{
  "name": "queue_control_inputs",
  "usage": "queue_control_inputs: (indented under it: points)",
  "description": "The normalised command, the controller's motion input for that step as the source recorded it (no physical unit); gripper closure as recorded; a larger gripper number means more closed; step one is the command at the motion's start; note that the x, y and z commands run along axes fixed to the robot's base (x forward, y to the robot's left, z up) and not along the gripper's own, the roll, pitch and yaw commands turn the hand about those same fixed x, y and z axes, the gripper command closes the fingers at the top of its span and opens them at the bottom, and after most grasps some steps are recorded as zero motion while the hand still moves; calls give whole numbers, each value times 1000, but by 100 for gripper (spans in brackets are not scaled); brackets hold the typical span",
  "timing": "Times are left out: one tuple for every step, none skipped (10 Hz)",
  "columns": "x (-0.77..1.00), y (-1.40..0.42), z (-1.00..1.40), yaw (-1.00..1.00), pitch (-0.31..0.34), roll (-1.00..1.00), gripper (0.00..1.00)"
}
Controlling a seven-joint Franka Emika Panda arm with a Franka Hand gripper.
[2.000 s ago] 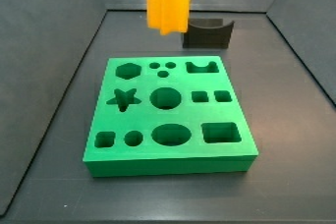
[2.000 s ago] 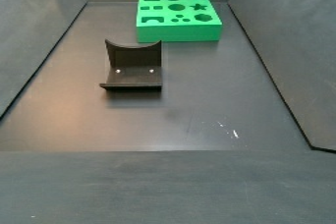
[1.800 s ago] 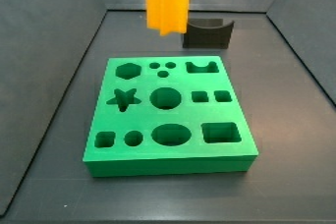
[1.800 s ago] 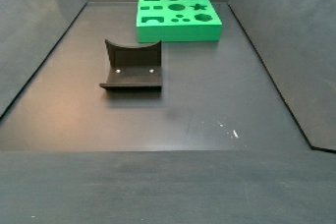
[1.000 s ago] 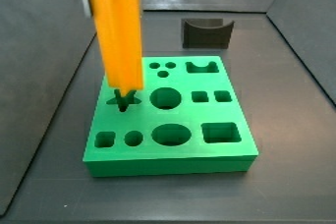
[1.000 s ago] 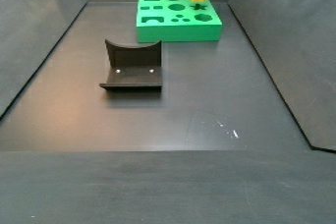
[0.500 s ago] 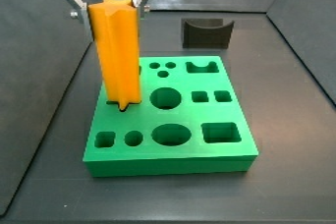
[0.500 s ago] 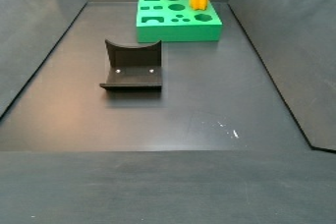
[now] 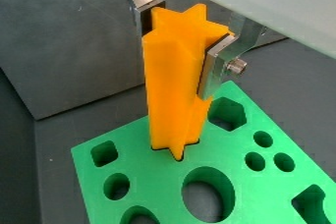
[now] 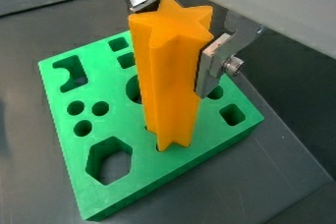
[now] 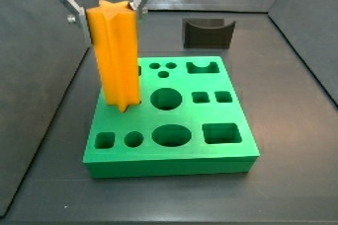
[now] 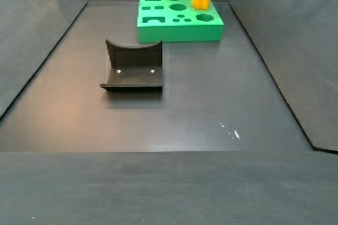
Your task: Insert the star object.
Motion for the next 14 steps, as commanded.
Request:
queue_control_inputs:
  points:
    - [0,37,-586,66,-14,140,100]
    - [0,14,-654,83,-54,127,100]
    - [0,0,-814,20,-116,164,100]
    - [0,0,-797,9,-170,156,100]
    - [0,0,-800,0,-171,141,100]
    - [0,11,-760,0,-130,59,100]
    - [0,71,-783,0,-163,-74,100]
    - [0,100,-760,0,-167,-123,100]
    - [0,40,-726,0,-159,-87,100]
    - [0,0,-709,0,-119,-14,100]
    - [0,-31,-609,0,-120,20,100]
    - [0,0,-283,0,-119,-103,100]
    - [3,0,0,0,10,0,100]
    - [0,0,0,0,0,0,100]
